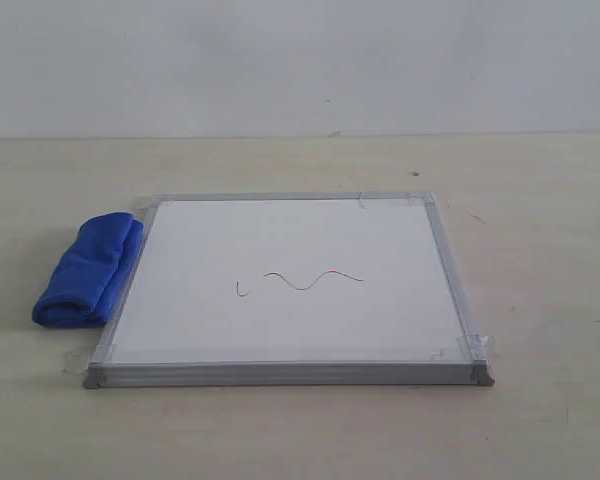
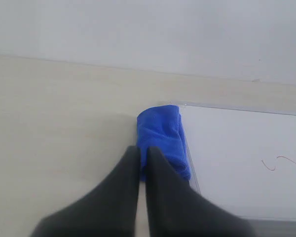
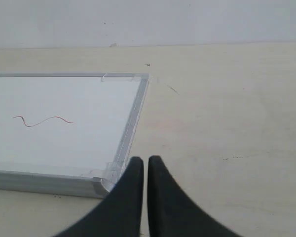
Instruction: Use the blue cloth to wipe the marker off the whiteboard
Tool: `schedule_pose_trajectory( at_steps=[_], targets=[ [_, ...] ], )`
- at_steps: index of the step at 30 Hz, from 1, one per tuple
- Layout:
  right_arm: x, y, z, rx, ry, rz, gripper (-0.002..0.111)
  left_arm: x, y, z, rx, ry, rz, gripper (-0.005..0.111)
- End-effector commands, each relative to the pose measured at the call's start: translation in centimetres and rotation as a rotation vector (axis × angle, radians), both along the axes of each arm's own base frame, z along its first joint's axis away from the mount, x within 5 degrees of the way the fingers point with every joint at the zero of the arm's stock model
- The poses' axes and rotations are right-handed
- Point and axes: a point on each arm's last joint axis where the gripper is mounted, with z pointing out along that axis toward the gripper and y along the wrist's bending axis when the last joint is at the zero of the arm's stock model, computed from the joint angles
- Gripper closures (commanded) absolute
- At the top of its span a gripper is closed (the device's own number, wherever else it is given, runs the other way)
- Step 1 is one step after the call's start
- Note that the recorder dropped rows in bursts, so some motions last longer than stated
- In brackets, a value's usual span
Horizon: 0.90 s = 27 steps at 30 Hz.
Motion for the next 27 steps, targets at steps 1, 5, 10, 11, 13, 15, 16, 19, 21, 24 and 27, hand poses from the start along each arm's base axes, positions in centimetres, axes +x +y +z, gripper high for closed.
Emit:
schedule_pose_trajectory(
  at_steps=[1,5,10,11,13,15,16,19,21,24,27],
  targets=[
    [-0.02,-0.02,0.07,-0.001,-0.009,-0.002,0.108,-0.02,-0.04,-0.14,-0.003,0.004,-0.005,0.102],
    [-0.02,-0.02,0.07,-0.001,-0.009,-0.002,0.108,-0.02,-0.04,-0.14,-0.003,0.004,-0.005,0.102],
    [-0.02,-0.02,0.07,-0.001,-0.009,-0.002,0.108,-0.02,-0.04,-0.14,-0.003,0.004,-0.005,0.102],
    [-0.02,-0.02,0.07,-0.001,-0.009,-0.002,0.108,-0.02,-0.04,-0.14,-0.003,0.004,-0.005,0.102],
    [-0.02,-0.02,0.07,-0.001,-0.009,-0.002,0.108,-0.02,-0.04,-0.14,-0.003,0.004,-0.005,0.102],
    [-0.02,-0.02,0.07,-0.001,-0.009,-0.002,0.108,-0.02,-0.04,-0.14,-0.003,0.004,-0.005,0.102],
    [-0.02,-0.02,0.07,-0.001,-0.009,-0.002,0.108,-0.02,-0.04,-0.14,-0.003,0.004,-0.005,0.102],
    [-0.02,-0.02,0.07,-0.001,-0.009,-0.002,0.108,-0.02,-0.04,-0.14,-0.003,0.004,-0.005,0.102],
    [-0.02,-0.02,0.07,-0.001,-0.009,-0.002,0.108,-0.02,-0.04,-0.14,-0.003,0.004,-0.005,0.102],
    [-0.02,-0.02,0.09,-0.001,-0.011,-0.002,0.108,-0.02,-0.04,-0.14,-0.003,0.004,-0.005,0.102],
    [-0.02,-0.02,0.09,-0.001,-0.011,-0.002,0.108,0.02,-0.05,0.05,-0.019,-0.018,-0.004,0.102]
  ],
)
